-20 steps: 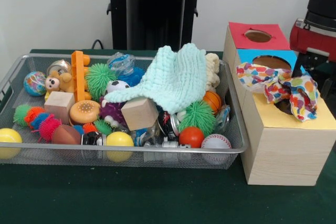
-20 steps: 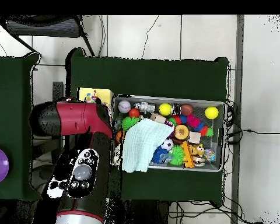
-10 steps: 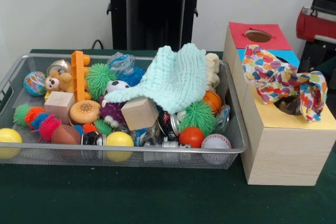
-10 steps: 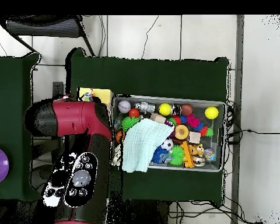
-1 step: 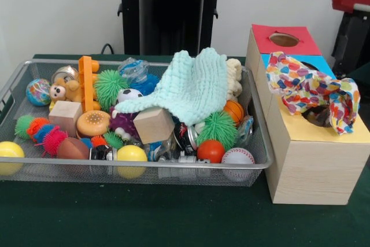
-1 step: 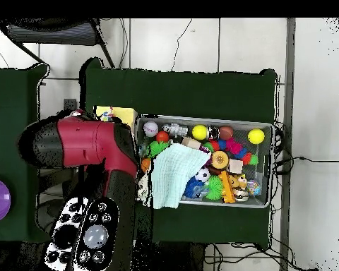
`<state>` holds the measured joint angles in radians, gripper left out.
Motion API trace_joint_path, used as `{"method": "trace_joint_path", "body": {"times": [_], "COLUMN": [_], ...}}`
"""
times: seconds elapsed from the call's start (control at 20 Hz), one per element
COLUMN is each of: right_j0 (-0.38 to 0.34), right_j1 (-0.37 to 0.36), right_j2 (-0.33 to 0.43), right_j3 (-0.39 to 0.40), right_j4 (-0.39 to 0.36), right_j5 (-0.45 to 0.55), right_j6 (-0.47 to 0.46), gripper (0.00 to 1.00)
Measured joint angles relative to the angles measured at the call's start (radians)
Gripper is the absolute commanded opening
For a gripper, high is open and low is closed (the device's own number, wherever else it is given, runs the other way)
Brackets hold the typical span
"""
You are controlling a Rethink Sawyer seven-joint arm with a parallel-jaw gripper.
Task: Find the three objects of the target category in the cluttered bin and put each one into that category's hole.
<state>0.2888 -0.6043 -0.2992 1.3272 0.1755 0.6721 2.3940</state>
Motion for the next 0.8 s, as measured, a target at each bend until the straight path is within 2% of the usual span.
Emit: {"method": "trace_joint_path", "body": {"times": [0.2, 0.25, 0.8], "right_j0": [0.000, 0.000, 0.000], "right_j1": [-0.006, -0.006, 0.007], "right_j2": [-0.009, -0.011, -0.019], "right_j3": [0.000, 0.000, 0.000], "right_j4": [-0.002, -0.002, -0.005], "right_j5": [0.001, 0.001, 0.001], "right_j6": [0.000, 0.000, 0.000], "gripper": [1.00, 0.00, 0.00]}}
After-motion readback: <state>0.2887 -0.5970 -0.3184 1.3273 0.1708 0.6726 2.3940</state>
